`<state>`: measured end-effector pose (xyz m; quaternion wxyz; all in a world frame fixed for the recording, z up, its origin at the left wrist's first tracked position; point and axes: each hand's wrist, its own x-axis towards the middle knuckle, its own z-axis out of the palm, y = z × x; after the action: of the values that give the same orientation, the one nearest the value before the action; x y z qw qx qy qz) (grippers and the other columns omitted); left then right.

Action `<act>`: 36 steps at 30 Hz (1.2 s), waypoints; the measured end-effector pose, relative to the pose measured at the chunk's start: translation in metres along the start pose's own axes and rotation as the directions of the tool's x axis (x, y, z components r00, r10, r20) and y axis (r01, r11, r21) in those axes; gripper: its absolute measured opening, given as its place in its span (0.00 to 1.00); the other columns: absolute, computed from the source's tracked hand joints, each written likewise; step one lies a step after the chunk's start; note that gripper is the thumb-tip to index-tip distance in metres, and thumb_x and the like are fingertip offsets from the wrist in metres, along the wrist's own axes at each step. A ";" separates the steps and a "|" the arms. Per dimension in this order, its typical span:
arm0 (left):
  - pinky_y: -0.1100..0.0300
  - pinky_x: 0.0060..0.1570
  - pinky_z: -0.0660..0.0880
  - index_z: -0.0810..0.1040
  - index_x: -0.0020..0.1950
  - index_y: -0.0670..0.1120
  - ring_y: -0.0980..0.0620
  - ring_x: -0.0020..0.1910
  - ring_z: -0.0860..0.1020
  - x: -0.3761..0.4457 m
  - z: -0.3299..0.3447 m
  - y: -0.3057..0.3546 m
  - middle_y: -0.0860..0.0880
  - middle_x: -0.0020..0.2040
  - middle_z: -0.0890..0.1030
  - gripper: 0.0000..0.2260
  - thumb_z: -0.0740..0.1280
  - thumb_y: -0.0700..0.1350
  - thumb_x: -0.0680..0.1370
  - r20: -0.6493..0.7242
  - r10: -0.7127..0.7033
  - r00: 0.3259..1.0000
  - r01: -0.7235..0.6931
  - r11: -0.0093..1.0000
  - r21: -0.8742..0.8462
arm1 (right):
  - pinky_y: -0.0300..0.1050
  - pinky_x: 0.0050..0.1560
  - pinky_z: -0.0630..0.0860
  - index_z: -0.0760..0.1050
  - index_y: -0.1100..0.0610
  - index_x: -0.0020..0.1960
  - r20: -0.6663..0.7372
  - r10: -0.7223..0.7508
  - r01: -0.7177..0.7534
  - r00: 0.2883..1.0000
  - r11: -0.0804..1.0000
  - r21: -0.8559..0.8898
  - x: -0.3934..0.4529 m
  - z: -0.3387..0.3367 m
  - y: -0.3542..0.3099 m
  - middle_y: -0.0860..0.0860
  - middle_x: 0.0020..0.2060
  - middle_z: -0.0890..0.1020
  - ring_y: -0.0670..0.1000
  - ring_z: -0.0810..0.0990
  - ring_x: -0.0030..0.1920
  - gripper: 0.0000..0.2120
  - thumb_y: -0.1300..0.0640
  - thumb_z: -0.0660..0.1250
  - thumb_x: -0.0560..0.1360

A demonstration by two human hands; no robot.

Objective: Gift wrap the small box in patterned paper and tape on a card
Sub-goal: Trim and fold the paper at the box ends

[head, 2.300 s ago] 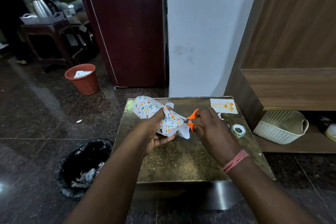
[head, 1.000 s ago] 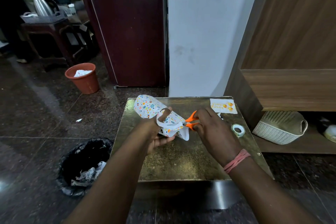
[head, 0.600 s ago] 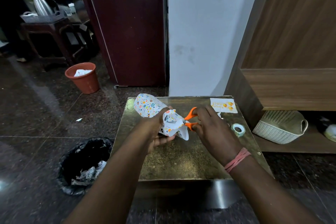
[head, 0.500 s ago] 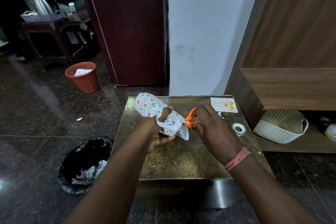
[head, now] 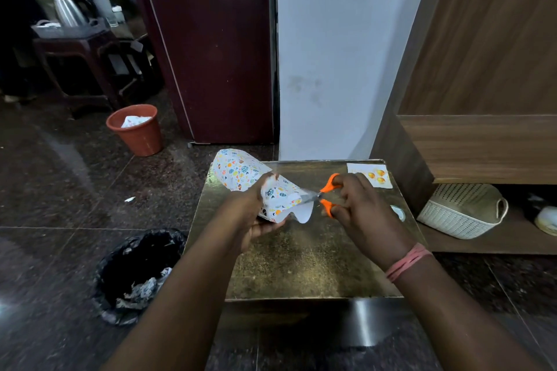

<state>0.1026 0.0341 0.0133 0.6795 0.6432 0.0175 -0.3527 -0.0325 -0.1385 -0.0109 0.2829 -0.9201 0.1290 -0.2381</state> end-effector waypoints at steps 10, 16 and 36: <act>0.52 0.36 0.83 0.74 0.69 0.43 0.46 0.48 0.87 0.004 0.006 0.000 0.44 0.55 0.87 0.26 0.77 0.50 0.75 -0.111 0.132 0.985 -0.148 0.978 -0.148 | 0.38 0.29 0.64 0.69 0.55 0.32 0.204 0.580 -0.441 0.788 0.764 -0.471 -0.001 0.010 0.009 0.49 0.29 0.72 0.46 0.72 0.30 0.19 0.52 0.79 0.69; 0.55 0.34 0.82 0.77 0.67 0.44 0.47 0.49 0.87 0.007 0.007 -0.003 0.45 0.54 0.87 0.21 0.76 0.50 0.77 -0.078 0.135 0.988 -0.147 0.975 -0.168 | 0.47 0.50 0.77 0.79 0.59 0.56 0.181 0.569 -0.383 0.802 0.723 -0.576 -0.002 0.028 -0.009 0.59 0.54 0.81 0.60 0.81 0.56 0.08 0.59 0.65 0.79; 0.45 0.51 0.84 0.77 0.67 0.40 0.43 0.54 0.86 0.008 0.019 -0.011 0.43 0.56 0.86 0.21 0.74 0.48 0.78 -0.053 0.230 0.972 -0.236 0.947 -0.219 | 0.39 0.32 0.79 0.77 0.64 0.42 0.300 0.513 -0.428 0.805 0.151 0.891 0.010 0.023 -0.057 0.59 0.32 0.79 0.51 0.78 0.31 0.05 0.68 0.71 0.76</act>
<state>0.0948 0.0147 0.0035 0.7841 0.5648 -0.0100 -0.2572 -0.0066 -0.0853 0.0092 0.8106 -0.4863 0.2574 -0.2005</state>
